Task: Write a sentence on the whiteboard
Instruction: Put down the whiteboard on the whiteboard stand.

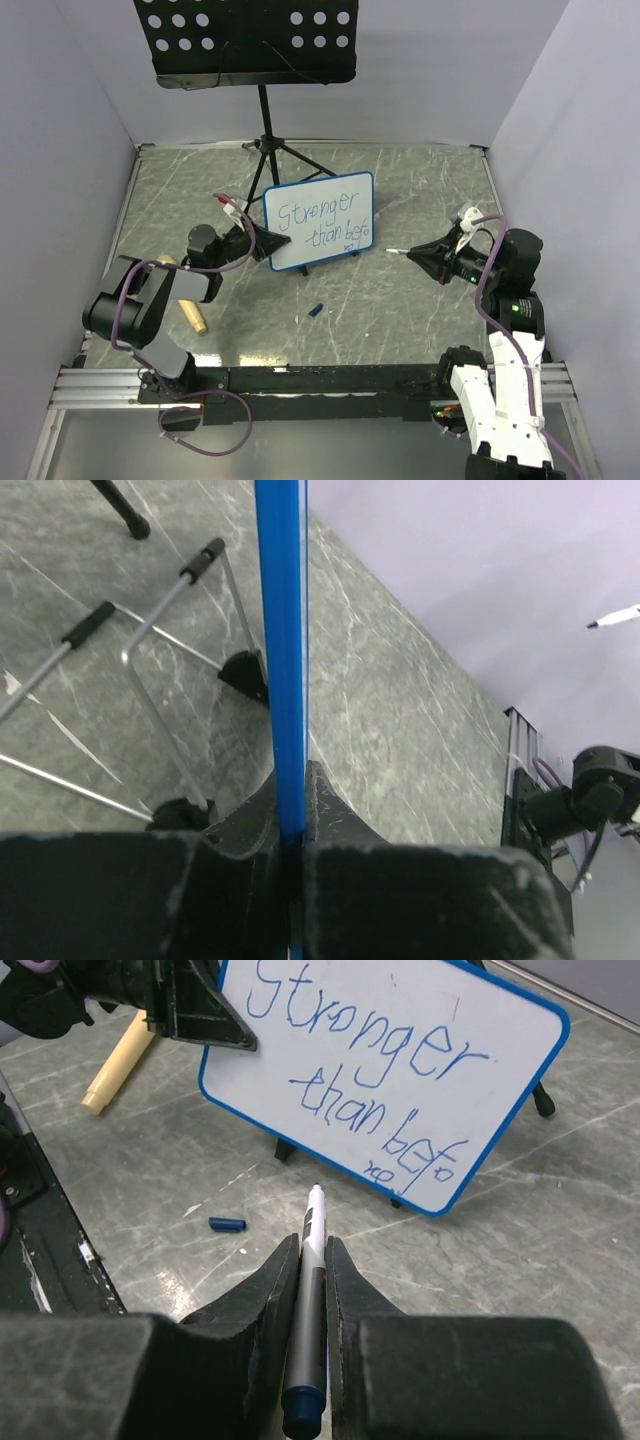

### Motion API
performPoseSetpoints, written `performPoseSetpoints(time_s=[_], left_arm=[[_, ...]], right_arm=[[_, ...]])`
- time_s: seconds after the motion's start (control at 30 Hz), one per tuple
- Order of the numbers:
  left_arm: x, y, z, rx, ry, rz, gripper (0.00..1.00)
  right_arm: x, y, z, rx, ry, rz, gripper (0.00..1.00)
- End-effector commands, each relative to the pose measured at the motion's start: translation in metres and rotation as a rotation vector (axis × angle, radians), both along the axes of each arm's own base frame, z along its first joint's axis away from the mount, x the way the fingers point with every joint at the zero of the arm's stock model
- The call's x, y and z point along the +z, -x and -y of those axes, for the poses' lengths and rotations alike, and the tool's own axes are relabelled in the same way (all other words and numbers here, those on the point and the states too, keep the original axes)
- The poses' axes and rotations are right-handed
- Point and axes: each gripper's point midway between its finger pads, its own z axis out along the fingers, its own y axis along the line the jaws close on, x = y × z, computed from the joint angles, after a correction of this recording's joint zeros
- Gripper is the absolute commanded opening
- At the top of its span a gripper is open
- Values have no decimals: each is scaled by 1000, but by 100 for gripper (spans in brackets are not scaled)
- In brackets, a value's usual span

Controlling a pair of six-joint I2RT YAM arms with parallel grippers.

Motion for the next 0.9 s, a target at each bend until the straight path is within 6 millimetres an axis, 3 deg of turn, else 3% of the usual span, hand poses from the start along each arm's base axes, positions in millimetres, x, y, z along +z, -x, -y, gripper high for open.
performPoseSetpoints(time_s=[0.0,0.33,0.53,0.87], left_arm=[[104,-10,-2,30,166,472,1],[107,-29,-1,63,176,476,1],[122,-31,-1,61,198,500,1],[93,-46,-15,201,133,466,1]], right_arm=[[2,-4,0,8,-10,18,0],[-1,-6,1,10,-10,8,0],[-3,-7,1,10,-10,5,0],[-4,-8,1,11,-12,2,0]])
